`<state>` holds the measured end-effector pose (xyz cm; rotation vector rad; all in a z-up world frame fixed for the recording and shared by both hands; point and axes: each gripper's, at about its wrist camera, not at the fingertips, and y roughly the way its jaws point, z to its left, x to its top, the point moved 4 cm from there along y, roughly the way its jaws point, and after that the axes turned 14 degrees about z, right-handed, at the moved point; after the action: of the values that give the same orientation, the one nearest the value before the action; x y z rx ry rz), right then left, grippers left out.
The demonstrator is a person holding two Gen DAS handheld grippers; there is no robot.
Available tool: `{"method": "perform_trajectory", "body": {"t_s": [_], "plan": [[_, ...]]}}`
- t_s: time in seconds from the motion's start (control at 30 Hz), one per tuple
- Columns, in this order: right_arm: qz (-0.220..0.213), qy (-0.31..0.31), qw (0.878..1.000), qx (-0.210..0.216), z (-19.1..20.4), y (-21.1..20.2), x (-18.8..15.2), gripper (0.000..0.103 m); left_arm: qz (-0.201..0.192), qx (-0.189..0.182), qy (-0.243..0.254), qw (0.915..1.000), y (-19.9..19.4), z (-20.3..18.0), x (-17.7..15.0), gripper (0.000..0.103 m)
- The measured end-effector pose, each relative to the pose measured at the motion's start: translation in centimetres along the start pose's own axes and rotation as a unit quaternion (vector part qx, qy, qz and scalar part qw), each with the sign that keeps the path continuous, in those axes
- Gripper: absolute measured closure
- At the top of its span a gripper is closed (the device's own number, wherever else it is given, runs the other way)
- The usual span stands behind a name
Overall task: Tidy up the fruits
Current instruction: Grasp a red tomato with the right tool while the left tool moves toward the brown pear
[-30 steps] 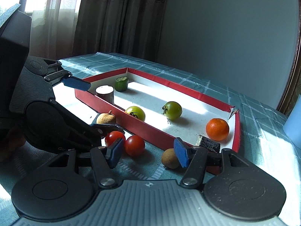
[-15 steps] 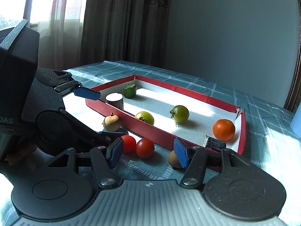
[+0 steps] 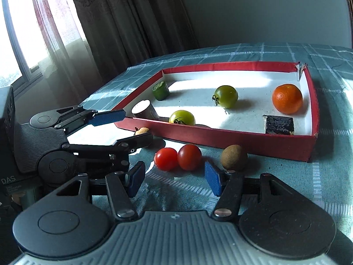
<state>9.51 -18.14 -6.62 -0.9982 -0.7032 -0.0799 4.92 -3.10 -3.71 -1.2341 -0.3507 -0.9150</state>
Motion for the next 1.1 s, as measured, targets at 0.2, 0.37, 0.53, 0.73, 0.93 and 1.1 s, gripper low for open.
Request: {"method": "perform_trajectory", "body": {"t_s": [0.2, 0.37, 0.53, 0.73, 0.93, 1.1], "plan": [[-0.003, 0.089, 0.994, 0.06, -2.0, 0.1, 0.8, 0.046, 0.006, 0.005, 0.015, 0.9999, 0.2, -0.6, -0.1, 0.038], [-0.011, 0.083, 0.996, 0.032, -1.2, 0.4, 0.9, 0.049, 0.004, 0.012, 0.012, 0.9999, 0.2, -0.5, -0.1, 0.042], [-0.012, 0.112, 0.993, 0.041, -2.1, 0.5, 0.8, 0.066, -0.001, 0.013, -0.001, 0.9999, 0.0, -0.1, -0.1, 0.054], [-0.02, 0.118, 0.992, 0.041, -2.4, 0.0, 0.6, 0.076, -0.004, 0.013, -0.019, 0.9997, -0.2, 0.6, -0.1, 0.065], [-0.023, 0.084, 0.996, 0.001, -1.3, 0.4, 0.8, 0.076, 0.002, 0.011, 0.01, 0.9999, 0.1, -0.4, 0.0, 0.046], [-0.037, 0.034, 0.998, -0.044, 0.0, 0.6, 0.9, 0.076, 0.005, 0.02, 0.013, 0.9997, 0.2, -0.5, -0.1, 0.045]]}}
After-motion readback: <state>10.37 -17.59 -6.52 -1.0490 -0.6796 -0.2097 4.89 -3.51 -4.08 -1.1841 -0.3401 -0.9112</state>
